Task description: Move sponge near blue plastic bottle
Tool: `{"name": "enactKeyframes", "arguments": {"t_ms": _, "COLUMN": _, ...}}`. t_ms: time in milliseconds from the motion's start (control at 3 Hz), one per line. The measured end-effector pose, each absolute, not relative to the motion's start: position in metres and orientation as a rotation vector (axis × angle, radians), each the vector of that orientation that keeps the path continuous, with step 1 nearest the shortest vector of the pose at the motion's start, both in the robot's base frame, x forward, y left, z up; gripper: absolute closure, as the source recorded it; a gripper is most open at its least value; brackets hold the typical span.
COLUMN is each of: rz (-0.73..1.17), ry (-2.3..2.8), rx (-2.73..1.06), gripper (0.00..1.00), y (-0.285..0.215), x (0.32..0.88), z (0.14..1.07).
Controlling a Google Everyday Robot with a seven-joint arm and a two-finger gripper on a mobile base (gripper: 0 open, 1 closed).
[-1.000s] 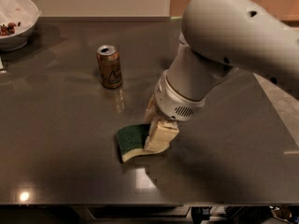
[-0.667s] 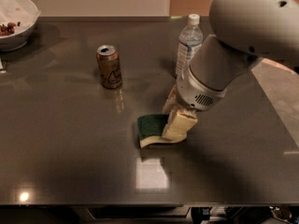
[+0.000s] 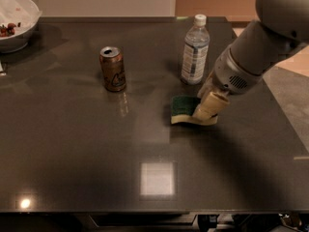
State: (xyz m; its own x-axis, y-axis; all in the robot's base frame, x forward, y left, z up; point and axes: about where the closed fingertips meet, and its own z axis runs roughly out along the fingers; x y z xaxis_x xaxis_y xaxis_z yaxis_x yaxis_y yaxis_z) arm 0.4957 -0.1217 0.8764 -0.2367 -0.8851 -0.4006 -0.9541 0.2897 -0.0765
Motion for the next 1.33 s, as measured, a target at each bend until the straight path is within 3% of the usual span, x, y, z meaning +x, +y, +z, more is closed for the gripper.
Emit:
{"name": "enactKeyframes", "arguments": {"t_ms": 333, "rz": 0.236, "ry": 2.219, "rx": -1.588, "gripper": 1.0, "y": -0.137, "x": 0.52, "z": 0.878}}
{"name": "enactKeyframes", "arguments": {"t_ms": 667, "rz": 0.226, "ry": 2.214, "rx": -1.565, "gripper": 0.82, "y": -0.141, "x": 0.537, "z": 0.874}}
{"name": "enactKeyframes", "arguments": {"t_ms": 1333, "rz": 0.195, "ry": 2.194, "rx": -1.548, "gripper": 0.36, "y": -0.146, "x": 0.561, "z": 0.864}}
